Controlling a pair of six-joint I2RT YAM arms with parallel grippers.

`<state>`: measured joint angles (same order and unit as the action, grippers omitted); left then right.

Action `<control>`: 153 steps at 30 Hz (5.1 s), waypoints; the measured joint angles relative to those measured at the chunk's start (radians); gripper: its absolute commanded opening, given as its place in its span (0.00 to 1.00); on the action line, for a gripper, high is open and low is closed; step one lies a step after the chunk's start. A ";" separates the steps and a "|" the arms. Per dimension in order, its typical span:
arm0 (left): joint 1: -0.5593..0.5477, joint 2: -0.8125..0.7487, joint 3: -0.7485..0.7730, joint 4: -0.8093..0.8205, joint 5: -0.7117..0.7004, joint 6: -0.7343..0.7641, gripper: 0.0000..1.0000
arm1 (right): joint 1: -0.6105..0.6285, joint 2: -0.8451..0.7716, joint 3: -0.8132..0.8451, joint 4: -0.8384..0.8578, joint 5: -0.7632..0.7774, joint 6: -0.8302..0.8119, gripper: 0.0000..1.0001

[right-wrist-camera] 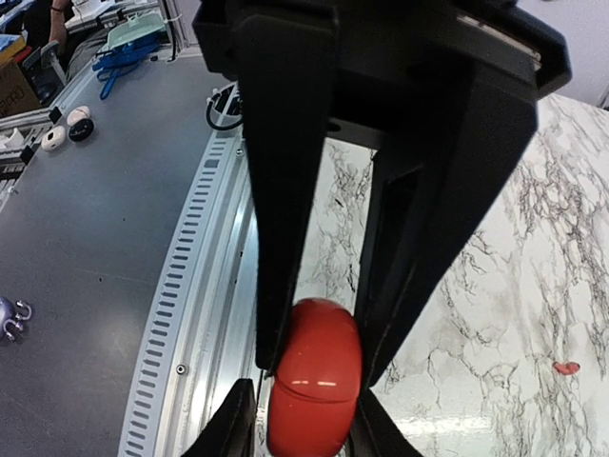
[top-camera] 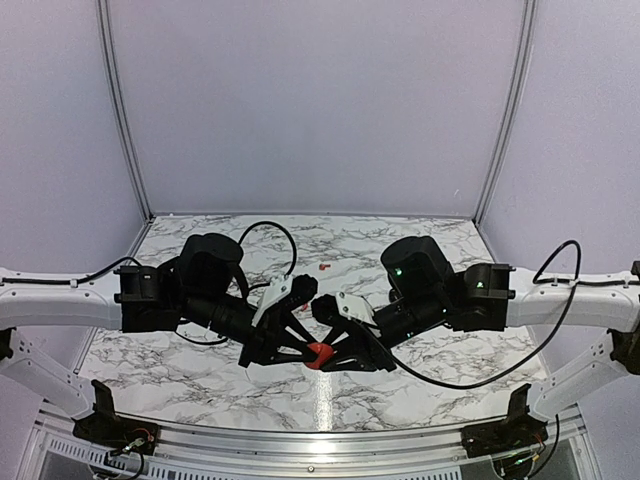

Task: Insert the wireless bluetooth earbuds into the charging case
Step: Pass from the left arm to the right, then open the charging case, then move the left earbud to the center of the board.

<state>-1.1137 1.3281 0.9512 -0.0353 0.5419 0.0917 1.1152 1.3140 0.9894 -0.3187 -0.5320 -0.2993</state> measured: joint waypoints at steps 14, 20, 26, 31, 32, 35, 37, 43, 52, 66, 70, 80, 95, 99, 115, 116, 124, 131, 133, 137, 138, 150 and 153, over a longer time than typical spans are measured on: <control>-0.001 0.000 0.002 0.000 0.004 0.006 0.00 | 0.004 0.003 0.009 -0.012 -0.002 0.005 0.42; -0.001 0.000 0.002 0.000 0.004 0.006 0.00 | 0.004 0.003 0.009 -0.012 0.000 0.010 0.30; -0.001 0.000 0.002 0.000 0.008 0.007 0.05 | 0.004 0.003 0.009 -0.016 0.003 0.012 0.19; -0.001 -0.001 0.002 0.000 0.000 0.014 0.42 | 0.004 0.003 0.009 -0.018 0.003 0.017 0.08; -0.002 -0.003 0.002 -0.002 -0.011 0.016 0.45 | 0.004 0.003 0.009 -0.016 0.002 0.016 0.08; -0.002 -0.008 0.002 0.000 -0.043 0.015 0.63 | 0.004 0.003 0.009 -0.016 0.003 0.018 0.06; -0.002 -0.017 0.001 0.005 -0.068 0.003 0.67 | 0.004 0.003 0.009 -0.015 0.002 0.020 0.05; -0.002 -0.056 -0.017 0.030 -0.108 0.004 0.69 | -0.015 -0.008 0.009 -0.009 -0.001 0.039 0.01; -0.018 -0.056 -0.022 0.043 -0.148 0.010 0.67 | -0.060 -0.041 0.009 0.031 -0.010 0.072 0.00; -0.011 -0.055 -0.037 0.122 -0.238 -0.065 0.59 | -0.066 -0.072 0.005 0.035 -0.023 0.065 0.00; 0.008 -0.069 -0.060 0.145 -0.212 -0.097 0.58 | -0.065 -0.072 0.003 0.038 -0.016 0.063 0.00; 0.068 -0.090 -0.085 0.181 -0.190 -0.142 0.58 | -0.060 -0.077 -0.006 0.043 -0.028 0.057 0.00; 0.108 -0.123 -0.124 0.226 -0.156 -0.173 0.66 | -0.136 -0.127 -0.094 0.128 -0.056 0.137 0.00; 0.145 -0.127 -0.141 0.253 -0.162 -0.203 0.66 | -0.187 -0.151 -0.144 0.188 -0.081 0.201 0.00; 0.219 0.016 -0.131 0.285 -0.114 -0.288 0.62 | -0.423 -0.216 -0.270 0.393 -0.230 0.452 0.01; 0.220 0.030 -0.120 0.277 -0.136 -0.288 0.63 | -0.435 -0.218 -0.270 0.393 -0.230 0.457 0.01; 0.250 0.269 0.118 0.104 -0.372 -0.293 0.60 | -0.536 -0.261 -0.298 0.402 -0.213 0.483 0.02; 0.290 0.500 0.315 -0.071 -0.511 -0.300 0.53 | -0.553 -0.276 -0.342 0.417 -0.211 0.487 0.02; 0.297 0.557 0.360 -0.105 -0.528 -0.298 0.52 | -0.553 -0.280 -0.355 0.418 -0.212 0.486 0.02; 0.304 0.666 0.445 -0.164 -0.548 -0.290 0.50 | -0.553 -0.295 -0.371 0.428 -0.225 0.481 0.01; 0.304 0.687 0.462 -0.176 -0.551 -0.287 0.50 | -0.553 -0.299 -0.372 0.431 -0.228 0.478 0.00; 0.305 0.830 0.617 -0.274 -0.552 -0.262 0.43 | -0.553 -0.313 -0.372 0.439 -0.249 0.451 0.00; 0.307 0.853 0.641 -0.291 -0.551 -0.259 0.39 | -0.553 -0.318 -0.372 0.438 -0.249 0.444 0.00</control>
<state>-0.8066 2.1811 1.5921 -0.3267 -0.0090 -0.1677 0.5625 0.9962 0.6170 0.1196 -0.7811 0.1452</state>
